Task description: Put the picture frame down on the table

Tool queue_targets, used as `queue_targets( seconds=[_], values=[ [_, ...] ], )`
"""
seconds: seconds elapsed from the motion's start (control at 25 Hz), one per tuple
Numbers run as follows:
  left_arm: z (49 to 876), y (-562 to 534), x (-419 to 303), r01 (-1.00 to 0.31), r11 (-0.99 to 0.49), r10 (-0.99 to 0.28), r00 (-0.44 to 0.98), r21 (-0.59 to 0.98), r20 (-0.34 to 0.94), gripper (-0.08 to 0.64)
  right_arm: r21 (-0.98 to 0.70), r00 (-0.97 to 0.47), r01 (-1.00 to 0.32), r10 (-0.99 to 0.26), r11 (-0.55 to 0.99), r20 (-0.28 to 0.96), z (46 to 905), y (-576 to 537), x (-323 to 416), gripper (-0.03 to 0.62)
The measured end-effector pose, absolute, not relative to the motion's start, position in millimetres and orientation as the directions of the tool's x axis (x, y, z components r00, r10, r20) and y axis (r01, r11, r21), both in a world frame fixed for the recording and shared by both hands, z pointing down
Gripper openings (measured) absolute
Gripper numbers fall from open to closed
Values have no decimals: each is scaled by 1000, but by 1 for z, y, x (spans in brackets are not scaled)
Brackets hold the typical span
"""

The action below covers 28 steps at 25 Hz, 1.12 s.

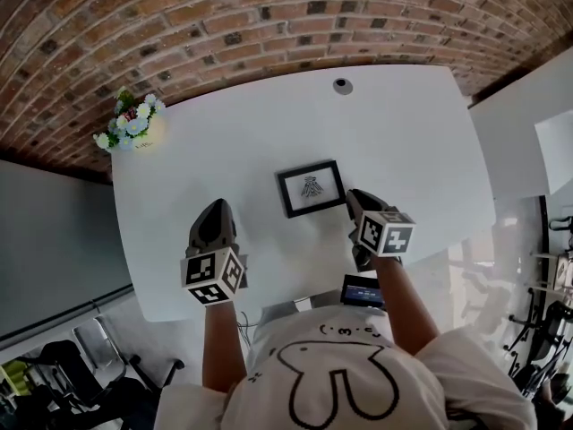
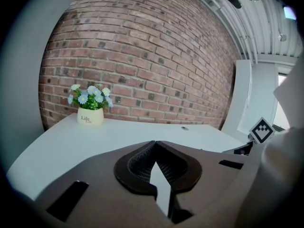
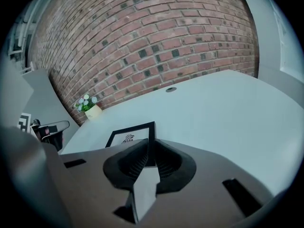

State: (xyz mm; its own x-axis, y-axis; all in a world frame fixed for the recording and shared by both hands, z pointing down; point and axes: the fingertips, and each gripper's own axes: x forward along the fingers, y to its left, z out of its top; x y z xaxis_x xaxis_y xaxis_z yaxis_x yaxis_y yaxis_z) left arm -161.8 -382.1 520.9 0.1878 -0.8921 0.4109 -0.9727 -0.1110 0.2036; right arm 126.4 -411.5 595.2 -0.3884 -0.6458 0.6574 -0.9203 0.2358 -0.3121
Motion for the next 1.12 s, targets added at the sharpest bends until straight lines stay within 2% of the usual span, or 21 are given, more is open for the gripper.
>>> queue_targets(
  seconds=[0.6, 1.12],
  values=[
    [491, -399, -156, -974, -126, -918, 186, 189, 351, 12, -287, -397, -917, -709, 278, 583, 551, -441, 136, 40],
    [451, -415, -156, -975, -162, -946, 197, 150, 256, 12, -228, -414, -910, -801, 347, 433, 488, -464, 133, 40]
  ],
)
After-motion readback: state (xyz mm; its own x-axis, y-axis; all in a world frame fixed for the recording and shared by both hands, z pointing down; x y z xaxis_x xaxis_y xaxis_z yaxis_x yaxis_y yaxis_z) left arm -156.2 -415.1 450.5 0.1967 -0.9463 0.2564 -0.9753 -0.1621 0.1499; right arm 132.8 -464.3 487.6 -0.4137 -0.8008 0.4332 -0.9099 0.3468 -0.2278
